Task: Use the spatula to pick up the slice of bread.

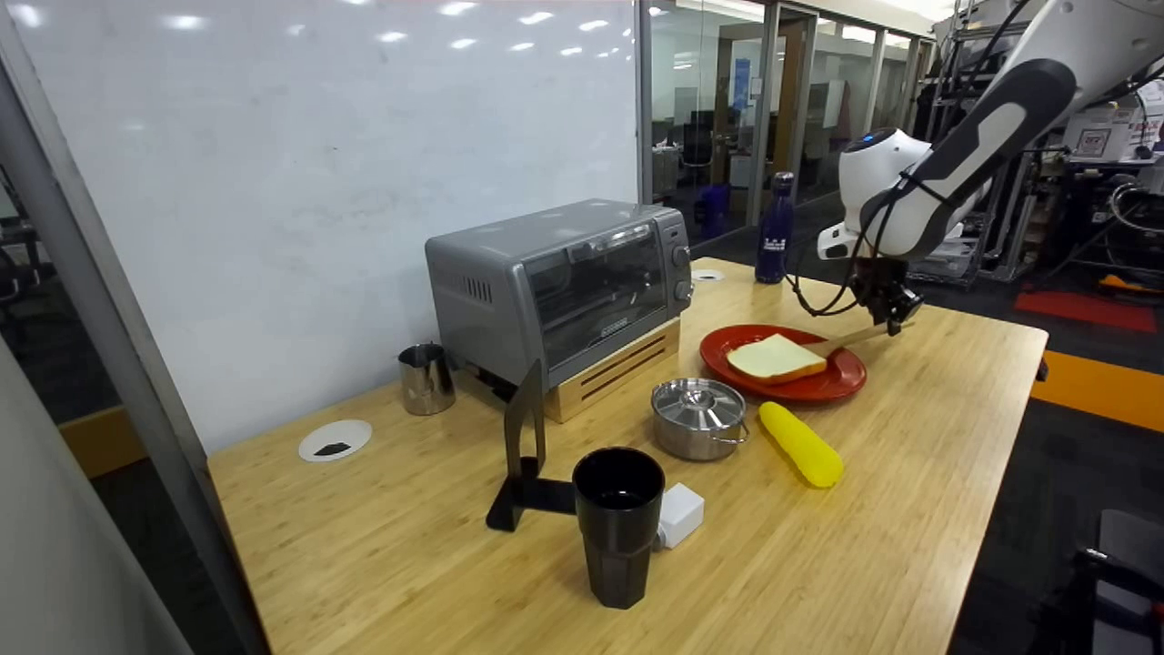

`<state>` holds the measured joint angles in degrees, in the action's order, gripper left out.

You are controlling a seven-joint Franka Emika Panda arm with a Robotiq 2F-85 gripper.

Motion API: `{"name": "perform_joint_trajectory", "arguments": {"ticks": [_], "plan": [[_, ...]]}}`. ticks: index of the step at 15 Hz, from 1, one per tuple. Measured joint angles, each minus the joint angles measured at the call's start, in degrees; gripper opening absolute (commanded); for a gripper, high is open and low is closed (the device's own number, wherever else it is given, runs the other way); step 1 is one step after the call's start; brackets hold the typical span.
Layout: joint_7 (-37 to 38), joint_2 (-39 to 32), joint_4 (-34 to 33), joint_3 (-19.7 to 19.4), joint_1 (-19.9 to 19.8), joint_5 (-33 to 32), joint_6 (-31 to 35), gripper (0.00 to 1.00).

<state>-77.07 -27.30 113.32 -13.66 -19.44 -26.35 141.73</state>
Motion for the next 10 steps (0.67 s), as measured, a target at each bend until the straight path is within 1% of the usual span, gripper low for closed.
{"name": "perform_joint_trajectory", "arguments": {"ticks": [4,10], "plan": [[0.0,0.1,0.4,0.3,0.0,2.0,0.8,0.07],[0.0,0.3,0.5,1.0,0.1,2.3,2.0,0.07]]}}
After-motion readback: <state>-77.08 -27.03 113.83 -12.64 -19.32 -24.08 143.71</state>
